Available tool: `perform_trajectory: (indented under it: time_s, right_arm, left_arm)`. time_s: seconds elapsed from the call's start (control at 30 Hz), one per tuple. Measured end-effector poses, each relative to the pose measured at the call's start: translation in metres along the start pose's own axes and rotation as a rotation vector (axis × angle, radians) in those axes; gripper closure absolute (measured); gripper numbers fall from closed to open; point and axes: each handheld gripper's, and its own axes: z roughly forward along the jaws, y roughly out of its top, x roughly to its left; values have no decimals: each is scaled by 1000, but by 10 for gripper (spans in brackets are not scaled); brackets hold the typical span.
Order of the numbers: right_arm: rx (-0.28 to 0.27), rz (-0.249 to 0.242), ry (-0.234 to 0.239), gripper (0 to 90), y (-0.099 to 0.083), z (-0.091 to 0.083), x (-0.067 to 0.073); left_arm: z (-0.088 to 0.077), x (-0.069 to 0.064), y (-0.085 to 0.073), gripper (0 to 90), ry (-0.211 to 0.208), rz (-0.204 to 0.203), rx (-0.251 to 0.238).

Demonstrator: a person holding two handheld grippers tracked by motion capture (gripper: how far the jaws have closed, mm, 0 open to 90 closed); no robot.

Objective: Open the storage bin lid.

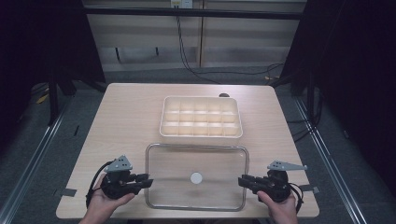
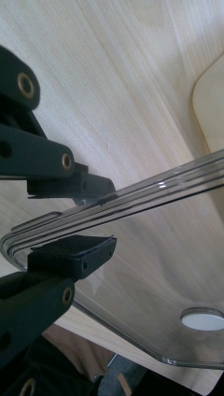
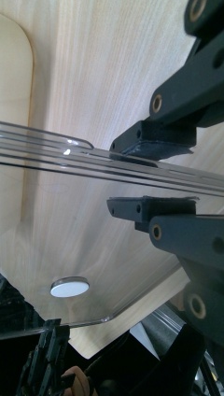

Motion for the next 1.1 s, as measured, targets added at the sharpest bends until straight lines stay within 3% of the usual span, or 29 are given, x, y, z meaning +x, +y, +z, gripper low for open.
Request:
perform_trajectory:
  time_s: [0.63,1.1]
  right_arm:
    - [-12,-5,-29,684,9,9,-9]
    - [5,-1,-42,657,8,18,-12]
  left_arm:
    - [15,11,3,638,-39,-25,18]
    - [23,14,6,579,-24,-41,36]
